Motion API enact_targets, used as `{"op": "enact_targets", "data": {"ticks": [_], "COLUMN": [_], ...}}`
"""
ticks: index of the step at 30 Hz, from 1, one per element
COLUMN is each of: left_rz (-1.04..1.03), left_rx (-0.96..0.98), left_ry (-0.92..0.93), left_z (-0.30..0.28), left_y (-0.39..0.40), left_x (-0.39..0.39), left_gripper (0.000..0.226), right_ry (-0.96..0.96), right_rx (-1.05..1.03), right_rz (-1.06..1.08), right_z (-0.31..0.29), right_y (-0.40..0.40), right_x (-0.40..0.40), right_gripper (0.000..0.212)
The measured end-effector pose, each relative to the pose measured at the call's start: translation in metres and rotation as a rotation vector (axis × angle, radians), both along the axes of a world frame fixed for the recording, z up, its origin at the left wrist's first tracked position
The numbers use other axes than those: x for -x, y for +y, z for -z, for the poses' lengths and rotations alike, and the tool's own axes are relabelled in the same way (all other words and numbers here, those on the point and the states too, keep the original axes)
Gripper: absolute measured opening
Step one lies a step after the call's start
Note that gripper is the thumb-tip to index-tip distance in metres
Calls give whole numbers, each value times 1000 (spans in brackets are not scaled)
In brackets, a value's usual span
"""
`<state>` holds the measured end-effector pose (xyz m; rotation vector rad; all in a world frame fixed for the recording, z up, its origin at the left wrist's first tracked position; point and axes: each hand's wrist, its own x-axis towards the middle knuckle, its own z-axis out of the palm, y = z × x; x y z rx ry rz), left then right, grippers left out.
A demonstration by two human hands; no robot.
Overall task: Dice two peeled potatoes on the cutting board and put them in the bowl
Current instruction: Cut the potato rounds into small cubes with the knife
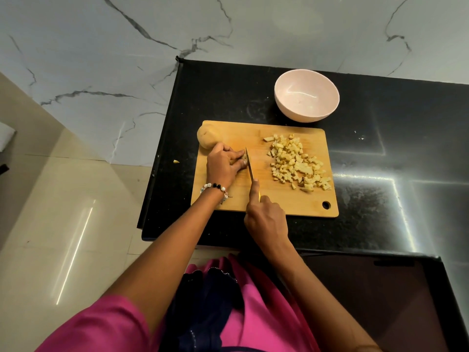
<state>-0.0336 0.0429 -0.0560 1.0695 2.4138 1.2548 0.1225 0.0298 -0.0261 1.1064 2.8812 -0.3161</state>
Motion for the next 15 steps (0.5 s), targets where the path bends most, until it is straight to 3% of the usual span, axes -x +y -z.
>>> {"op": "enact_targets", "data": {"ticks": [7, 15], "left_rz": [16, -2], "left_rx": [6, 13], "left_ry": [5, -4], "left_z": [1, 2], "left_y": [-3, -3], "left_x": [0, 0], "left_gripper": [35, 33], "right_ry": [61, -7], "right_rx": [41, 37], "right_rz": [60, 45], "right_z": [-10, -15], "right_y": [0, 10], "right_x": [-10, 3], "right_gripper": [61, 60]}}
